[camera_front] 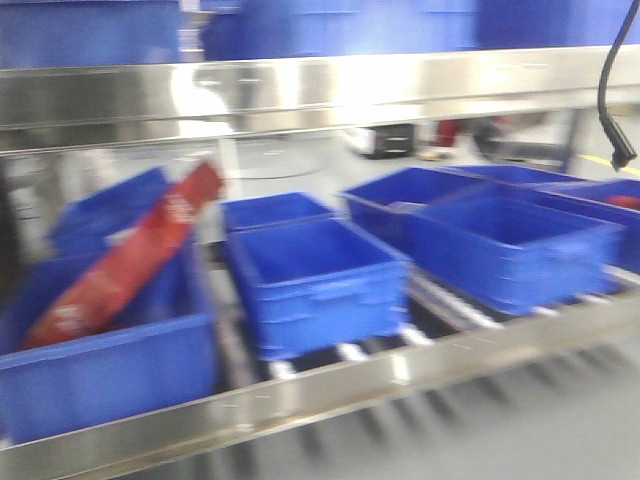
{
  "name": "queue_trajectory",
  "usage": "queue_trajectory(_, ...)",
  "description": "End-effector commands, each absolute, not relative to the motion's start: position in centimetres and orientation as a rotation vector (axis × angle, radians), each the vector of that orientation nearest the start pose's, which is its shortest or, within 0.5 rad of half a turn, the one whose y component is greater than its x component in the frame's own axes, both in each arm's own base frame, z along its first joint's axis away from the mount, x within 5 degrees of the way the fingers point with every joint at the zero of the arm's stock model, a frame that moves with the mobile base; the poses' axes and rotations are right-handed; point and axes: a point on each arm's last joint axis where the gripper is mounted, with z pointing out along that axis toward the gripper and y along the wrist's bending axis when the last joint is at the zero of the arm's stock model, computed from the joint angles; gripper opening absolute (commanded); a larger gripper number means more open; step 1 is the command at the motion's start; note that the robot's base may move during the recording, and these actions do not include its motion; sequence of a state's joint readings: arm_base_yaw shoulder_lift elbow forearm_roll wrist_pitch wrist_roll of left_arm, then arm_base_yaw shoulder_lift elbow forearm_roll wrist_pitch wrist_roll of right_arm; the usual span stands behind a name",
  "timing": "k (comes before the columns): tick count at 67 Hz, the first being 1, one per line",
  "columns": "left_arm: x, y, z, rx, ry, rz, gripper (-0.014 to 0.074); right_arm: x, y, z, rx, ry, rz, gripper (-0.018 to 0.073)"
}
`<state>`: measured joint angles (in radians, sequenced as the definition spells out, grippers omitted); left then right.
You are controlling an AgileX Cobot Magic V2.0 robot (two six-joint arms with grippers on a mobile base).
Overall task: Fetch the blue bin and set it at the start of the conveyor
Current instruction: 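Lift and pull the light-blue bin off the shelf with both grippers, then hold the bin with both grippers while the base drives to the conveyor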
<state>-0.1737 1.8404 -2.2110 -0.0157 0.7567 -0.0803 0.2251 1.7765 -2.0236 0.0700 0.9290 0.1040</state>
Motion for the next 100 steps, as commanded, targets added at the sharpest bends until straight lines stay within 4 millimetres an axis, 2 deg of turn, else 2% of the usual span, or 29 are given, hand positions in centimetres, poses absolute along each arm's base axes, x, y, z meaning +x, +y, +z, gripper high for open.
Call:
queue_trajectory(1,40.57,-7.26,50.09,0.078,1.783,-0.203,-0.0111,38.25,9.46,45.71,-0.161,2.112,0.266,-0.0154)
queue_trajectory(100,40.57,-7.26,50.09,0.078,1.783,-0.203,-0.0111,38.25,9.46,45.71,-0.161,2.112,0.266,-0.0154)
